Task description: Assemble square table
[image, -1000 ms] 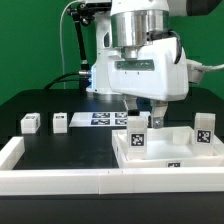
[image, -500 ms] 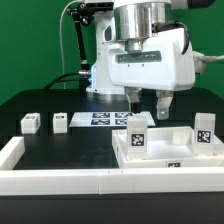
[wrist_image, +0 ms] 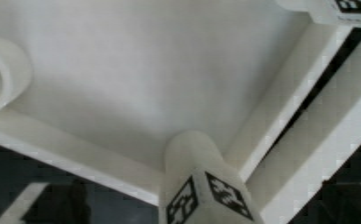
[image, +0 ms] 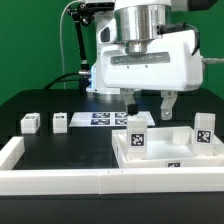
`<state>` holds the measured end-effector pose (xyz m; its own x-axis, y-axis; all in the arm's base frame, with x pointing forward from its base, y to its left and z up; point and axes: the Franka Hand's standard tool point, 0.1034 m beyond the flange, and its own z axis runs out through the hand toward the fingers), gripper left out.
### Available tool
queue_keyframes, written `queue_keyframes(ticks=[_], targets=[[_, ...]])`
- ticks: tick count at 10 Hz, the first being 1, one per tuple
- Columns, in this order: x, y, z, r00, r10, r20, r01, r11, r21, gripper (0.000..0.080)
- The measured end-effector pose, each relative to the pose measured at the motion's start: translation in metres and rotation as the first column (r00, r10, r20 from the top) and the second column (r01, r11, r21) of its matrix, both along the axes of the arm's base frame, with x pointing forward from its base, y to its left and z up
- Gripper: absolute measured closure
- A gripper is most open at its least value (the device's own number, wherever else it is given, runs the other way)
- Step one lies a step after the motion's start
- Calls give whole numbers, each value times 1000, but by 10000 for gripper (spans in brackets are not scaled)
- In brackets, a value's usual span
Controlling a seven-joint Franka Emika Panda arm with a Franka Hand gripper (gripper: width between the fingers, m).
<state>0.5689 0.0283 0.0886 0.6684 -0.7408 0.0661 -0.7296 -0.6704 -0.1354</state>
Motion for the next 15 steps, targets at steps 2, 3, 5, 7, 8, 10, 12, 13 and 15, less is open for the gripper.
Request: queue_keyframes(ticks=[2, 3, 5, 7, 8, 10, 12, 13, 15], targets=[[-9, -15, -5, 979, 205, 7, -204, 979, -26, 150], [-12, -20, -5, 981, 195, 14, -194, 980, -31, 150], [-13, -19, -6, 981, 195, 12, -195, 980, -32, 150], [-13, -20, -6, 981, 195, 11, -195, 980, -32, 150], [-13, -20, -7, 974, 225, 11, -224, 974, -41, 150], [-21, -24, -15, 912, 409, 2, -407, 909, -90, 150], [-23, -35, -20, 862, 506, -15, -505, 857, -106, 150], [-25, -40, -23, 826, 564, -27, -563, 819, -112, 150], [-26, -51, -25, 813, 582, -32, -581, 805, -116, 150]])
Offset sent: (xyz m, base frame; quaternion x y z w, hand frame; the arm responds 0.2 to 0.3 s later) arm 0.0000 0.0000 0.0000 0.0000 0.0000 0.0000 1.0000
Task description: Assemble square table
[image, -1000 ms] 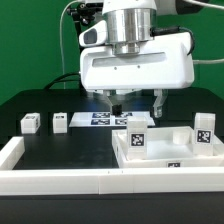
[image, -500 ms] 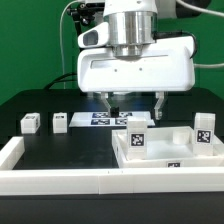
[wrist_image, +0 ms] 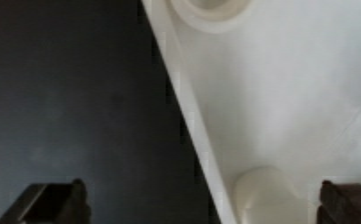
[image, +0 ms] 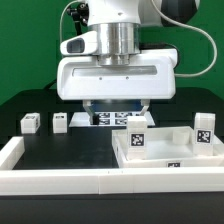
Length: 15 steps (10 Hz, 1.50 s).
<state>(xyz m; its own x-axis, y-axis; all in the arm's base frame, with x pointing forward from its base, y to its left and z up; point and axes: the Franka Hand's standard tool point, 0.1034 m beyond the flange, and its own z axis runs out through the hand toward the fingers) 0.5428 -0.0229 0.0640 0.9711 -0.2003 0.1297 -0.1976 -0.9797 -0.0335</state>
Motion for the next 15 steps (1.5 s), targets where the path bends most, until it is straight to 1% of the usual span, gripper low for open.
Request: queue_keyframes(ticks=[4, 5, 6, 7, 8, 9, 10, 11, 15], targets=[[0, 1, 0, 1000, -2, 0, 2, 1000, 0, 150], [0, 0, 0, 1000, 25, 0, -25, 1000, -4, 150], [-1, -5, -1, 995, 104, -2, -104, 994, -14, 150], [-2, -4, -4, 990, 138, -7, -138, 990, -16, 150], [-3, 1, -7, 987, 161, -10, -161, 987, -15, 150], [-4, 1, -10, 979, 204, -16, -205, 979, -18, 150], [-4, -3, -13, 972, 232, -21, -233, 972, -21, 150], [-5, -6, -14, 973, 228, -23, -228, 973, -20, 150], [-5, -6, -14, 974, 224, -24, -225, 974, -20, 150]])
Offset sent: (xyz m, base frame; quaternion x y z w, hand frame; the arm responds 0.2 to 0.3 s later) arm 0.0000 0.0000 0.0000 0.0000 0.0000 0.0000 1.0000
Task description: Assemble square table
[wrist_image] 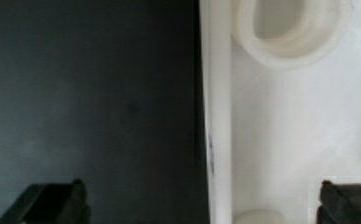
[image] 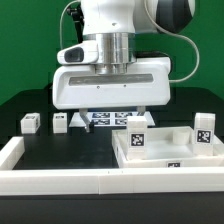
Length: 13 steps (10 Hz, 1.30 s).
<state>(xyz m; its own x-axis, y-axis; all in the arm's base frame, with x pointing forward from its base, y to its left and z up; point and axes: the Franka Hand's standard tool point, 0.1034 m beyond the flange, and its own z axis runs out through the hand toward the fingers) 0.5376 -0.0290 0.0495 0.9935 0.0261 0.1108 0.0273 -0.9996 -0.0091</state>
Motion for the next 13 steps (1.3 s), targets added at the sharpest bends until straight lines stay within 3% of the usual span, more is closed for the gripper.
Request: queue_keyframes(ticks=[5, 13], targets=[[-3, -7, -10, 996, 92, 18, -91, 995, -26, 150], [-5, -7, -33, 999, 36, 0, -36, 999, -36, 150]])
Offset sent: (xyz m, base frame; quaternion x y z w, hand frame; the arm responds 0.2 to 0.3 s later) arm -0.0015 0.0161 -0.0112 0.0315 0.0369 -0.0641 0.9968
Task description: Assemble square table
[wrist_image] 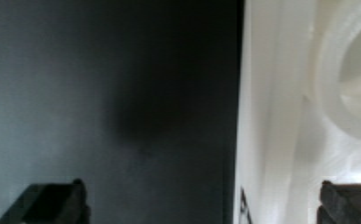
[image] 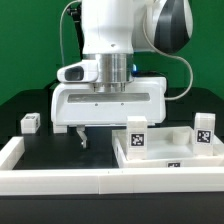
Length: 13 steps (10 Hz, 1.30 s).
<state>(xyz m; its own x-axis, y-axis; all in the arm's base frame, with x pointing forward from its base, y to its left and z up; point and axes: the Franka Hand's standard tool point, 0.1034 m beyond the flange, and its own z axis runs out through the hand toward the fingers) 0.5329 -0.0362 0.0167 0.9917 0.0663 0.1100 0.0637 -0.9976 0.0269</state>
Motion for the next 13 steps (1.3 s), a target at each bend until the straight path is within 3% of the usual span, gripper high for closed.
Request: queue_keyframes(ticks=[1, 4, 5, 6, 13], targets=[[0, 1, 0, 1000, -17, -1, 17, 1000, 3, 150], [-1, 0, 0, 1000, -28, -2, 28, 1000, 4, 551], [-1, 0, 0, 1000, -28, -2, 28, 1000, 4, 551], [-1, 0, 0, 1000, -28, -1, 28, 1000, 4, 723], [0, -1, 0, 1000, -31, 0, 31, 1000, 3, 741]])
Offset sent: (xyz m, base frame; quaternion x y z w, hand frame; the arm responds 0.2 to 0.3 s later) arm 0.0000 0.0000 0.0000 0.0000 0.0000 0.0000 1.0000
